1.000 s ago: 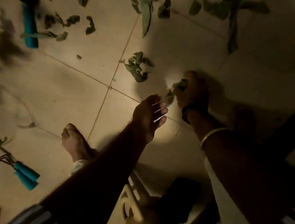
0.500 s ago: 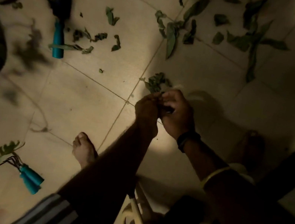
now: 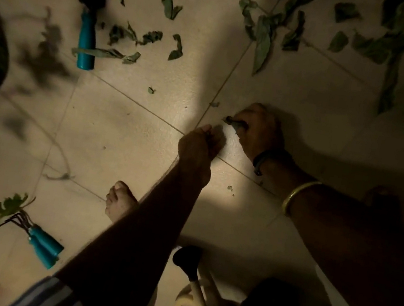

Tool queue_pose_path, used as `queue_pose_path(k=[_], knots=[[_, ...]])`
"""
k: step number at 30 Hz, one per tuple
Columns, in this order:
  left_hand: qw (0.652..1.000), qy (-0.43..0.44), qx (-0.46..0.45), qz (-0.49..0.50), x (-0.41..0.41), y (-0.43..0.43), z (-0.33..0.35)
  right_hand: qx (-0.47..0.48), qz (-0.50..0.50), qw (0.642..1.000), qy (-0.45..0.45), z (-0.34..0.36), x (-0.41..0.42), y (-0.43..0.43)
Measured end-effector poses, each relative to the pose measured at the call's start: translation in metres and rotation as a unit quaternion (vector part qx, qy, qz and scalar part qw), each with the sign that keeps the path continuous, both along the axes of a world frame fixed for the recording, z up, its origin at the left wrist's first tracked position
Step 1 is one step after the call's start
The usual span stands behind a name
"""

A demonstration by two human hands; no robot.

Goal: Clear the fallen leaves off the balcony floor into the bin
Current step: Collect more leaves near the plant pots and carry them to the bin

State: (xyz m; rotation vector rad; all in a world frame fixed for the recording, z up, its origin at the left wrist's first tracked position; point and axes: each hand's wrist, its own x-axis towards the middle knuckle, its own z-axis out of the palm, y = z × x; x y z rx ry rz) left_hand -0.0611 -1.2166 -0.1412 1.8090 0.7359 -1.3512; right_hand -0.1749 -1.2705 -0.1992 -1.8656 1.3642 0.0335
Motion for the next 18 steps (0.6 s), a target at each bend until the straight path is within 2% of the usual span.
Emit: queue_pose_path(k=[2,5,8,10,13,15,18], knots=[[1.0,0.006,0.009,-0.01,-0.004,0.0,0.004,0.023,-0.074,0.996,-0.04,0.01,-0.005,0.001],[0.997,0.04,-0.001,-0.062,-0.009,-0.007,0.015,0.102,-0.123,0.984,-0.083,0.038,0.003,0.014],[0.99,0.083,-0.036,-0.107,-0.013,-0.019,0.033,0.113,-0.147,0.982,-0.044,0.056,0.019,0.027],[0.994,0.046,-0.02,-0.101,-0.009,-0.022,0.041,0.125,-0.136,0.981,-0.066,0.067,0.029,0.027],[0.996,-0.046,0.044,-0.057,0.014,-0.018,0.041,0.19,0.0,0.972,-0.14,0.083,0.045,0.017],[0.995,-0.074,0.058,-0.024,0.033,-0.017,0.032,0.141,0.012,0.979,-0.144,0.081,0.051,0.01],[0.996,-0.066,0.058,-0.032,0.05,-0.017,0.017,0.012,-0.066,0.995,-0.069,0.052,0.058,-0.008]])
